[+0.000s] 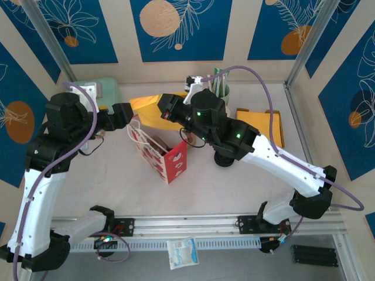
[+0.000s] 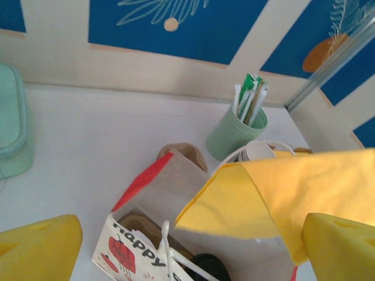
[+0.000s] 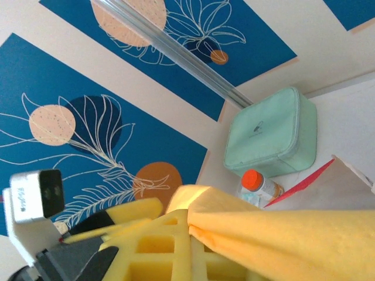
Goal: Pack the takeout coffee
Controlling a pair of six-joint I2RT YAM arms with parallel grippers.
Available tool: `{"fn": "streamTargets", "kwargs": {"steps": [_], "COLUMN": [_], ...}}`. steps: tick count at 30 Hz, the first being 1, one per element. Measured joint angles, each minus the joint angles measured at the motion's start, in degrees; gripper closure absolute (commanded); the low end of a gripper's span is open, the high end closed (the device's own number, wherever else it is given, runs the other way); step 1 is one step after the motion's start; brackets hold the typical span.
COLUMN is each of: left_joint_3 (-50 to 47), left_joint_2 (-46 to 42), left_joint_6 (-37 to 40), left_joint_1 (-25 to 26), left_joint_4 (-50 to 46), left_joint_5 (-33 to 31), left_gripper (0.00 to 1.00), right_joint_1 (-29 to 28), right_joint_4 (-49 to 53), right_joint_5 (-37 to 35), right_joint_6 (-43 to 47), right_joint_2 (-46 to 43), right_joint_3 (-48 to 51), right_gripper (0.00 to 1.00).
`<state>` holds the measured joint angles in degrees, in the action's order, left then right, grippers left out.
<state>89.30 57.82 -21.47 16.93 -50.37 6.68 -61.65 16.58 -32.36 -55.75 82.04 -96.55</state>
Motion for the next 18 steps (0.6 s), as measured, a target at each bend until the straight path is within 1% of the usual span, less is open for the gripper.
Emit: {"fn": "streamTargets", "kwargs": {"steps": [10, 15, 18], "left_joint_3": [-2.6, -2.99, -2.99], "left_joint_2": [1.49, 2.64, 2.69], "left_joint_6": [1.09, 1.88, 2.05], "left_joint_1": [0.0, 0.0, -0.02], "left_joint_4": [-0.72, -0.7, -0.66], "left_joint_5": [4.37, 4.61, 3.34], "left_gripper": [0.07, 0.04, 0.03], "right_joint_1": [0.0, -0.02, -0.35], "right_joint_4": [-0.55, -0.74, -1.2], "right_joint_5": [-0.68, -0.61, -0.42], "right_joint_6": [0.17, -0.26, -0.94], "right_joint_2": [-0.15, 0.07, 1.09], "right_joint_3": [0.02, 0.0, -0.09], "right_gripper": [1.0, 1.0, 1.0]}}
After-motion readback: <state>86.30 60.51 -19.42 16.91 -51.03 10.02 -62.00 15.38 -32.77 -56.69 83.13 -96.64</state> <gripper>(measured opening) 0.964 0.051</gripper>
